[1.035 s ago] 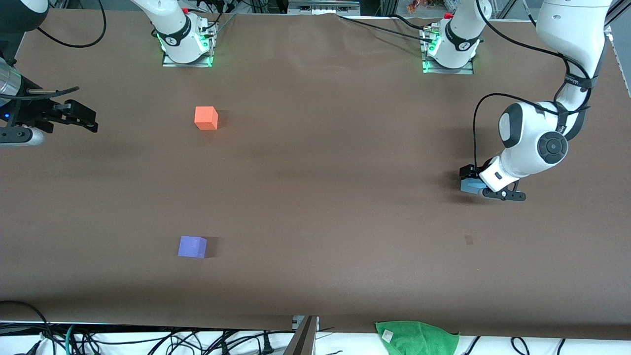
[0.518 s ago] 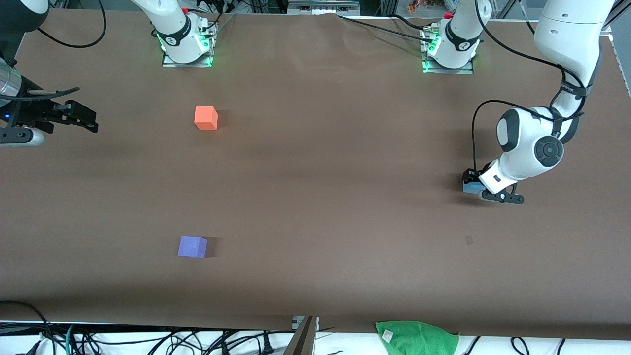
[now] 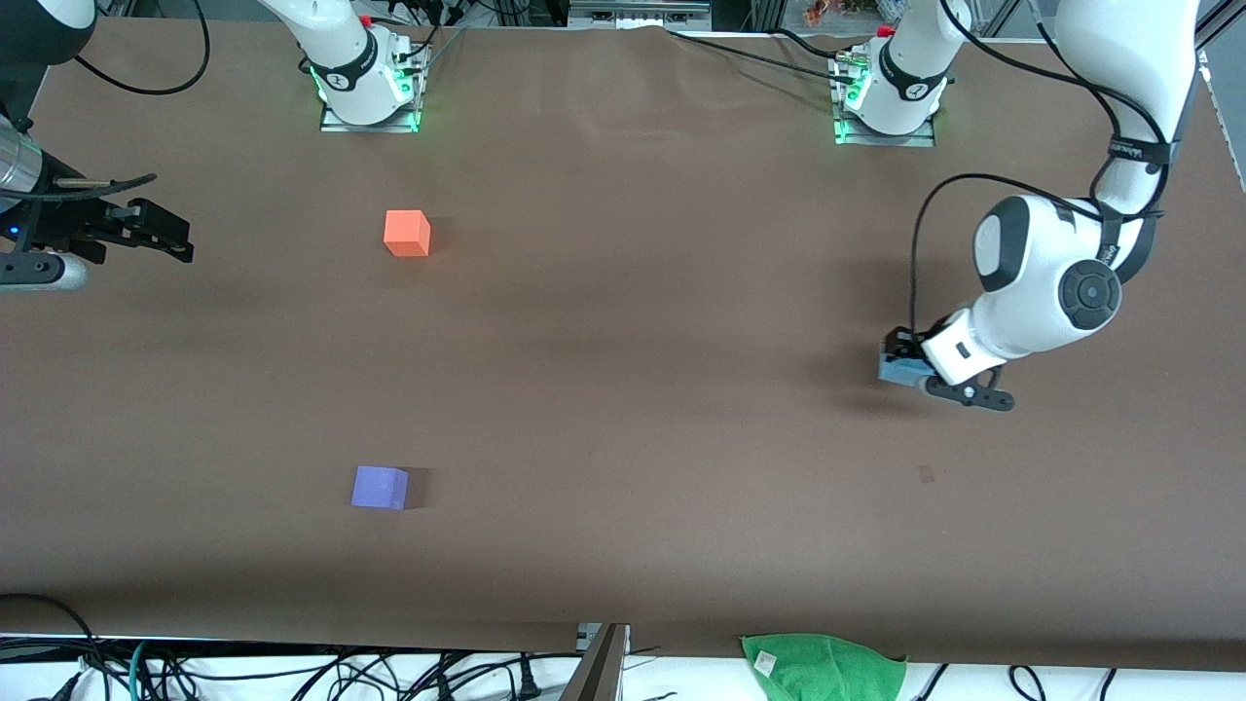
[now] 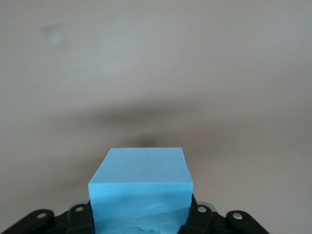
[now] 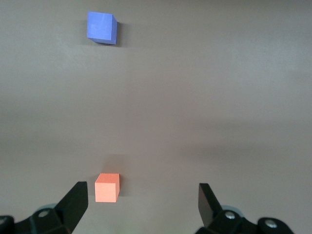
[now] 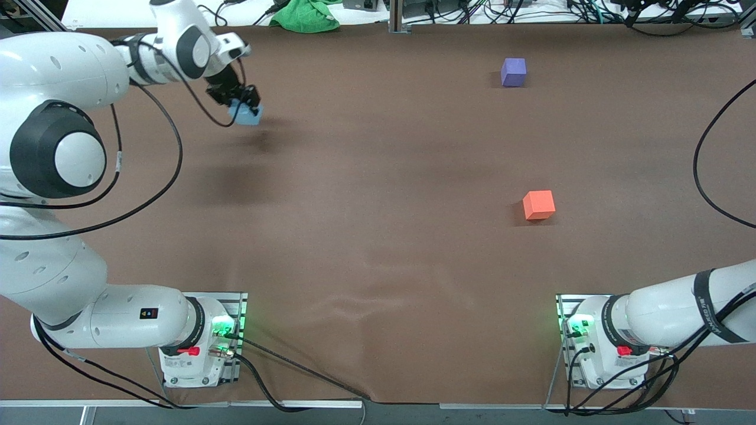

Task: Place blue block between orange and purple blocks
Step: 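Lift the light-blue block and carry it toward the table middle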

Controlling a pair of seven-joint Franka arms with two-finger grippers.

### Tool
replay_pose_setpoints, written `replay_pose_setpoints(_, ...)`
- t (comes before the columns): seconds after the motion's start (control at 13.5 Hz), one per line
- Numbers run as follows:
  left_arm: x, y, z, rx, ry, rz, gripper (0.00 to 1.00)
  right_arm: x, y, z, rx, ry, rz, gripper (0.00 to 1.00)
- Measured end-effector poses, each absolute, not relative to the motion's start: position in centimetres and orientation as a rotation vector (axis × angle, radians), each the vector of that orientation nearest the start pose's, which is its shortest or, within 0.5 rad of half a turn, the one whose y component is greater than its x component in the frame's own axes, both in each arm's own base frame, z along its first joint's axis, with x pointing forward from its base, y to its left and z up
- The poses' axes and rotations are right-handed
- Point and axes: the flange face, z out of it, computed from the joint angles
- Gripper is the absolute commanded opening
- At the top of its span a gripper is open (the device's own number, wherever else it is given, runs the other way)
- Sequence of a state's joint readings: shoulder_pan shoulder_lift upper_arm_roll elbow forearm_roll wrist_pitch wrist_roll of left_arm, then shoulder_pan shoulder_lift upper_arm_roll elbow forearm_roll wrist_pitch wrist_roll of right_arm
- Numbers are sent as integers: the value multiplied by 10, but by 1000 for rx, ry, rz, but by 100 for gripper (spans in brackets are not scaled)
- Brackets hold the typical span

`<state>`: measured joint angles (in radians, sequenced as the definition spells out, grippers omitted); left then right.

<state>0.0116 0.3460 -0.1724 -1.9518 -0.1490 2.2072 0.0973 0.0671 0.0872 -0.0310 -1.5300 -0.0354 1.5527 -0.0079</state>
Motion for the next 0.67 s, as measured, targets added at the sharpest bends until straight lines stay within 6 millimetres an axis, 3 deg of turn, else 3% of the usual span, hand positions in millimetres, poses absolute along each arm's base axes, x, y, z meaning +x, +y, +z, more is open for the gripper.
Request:
replay_pose_setpoints(0.22,587,-194,316,-3331,151,159,0,578,17,593,-3178,-69,102,100)
replay_pose_setpoints(0.67,535,-418,318,-3346,-194,227,0,578,16,593,-3178,-66,102,100)
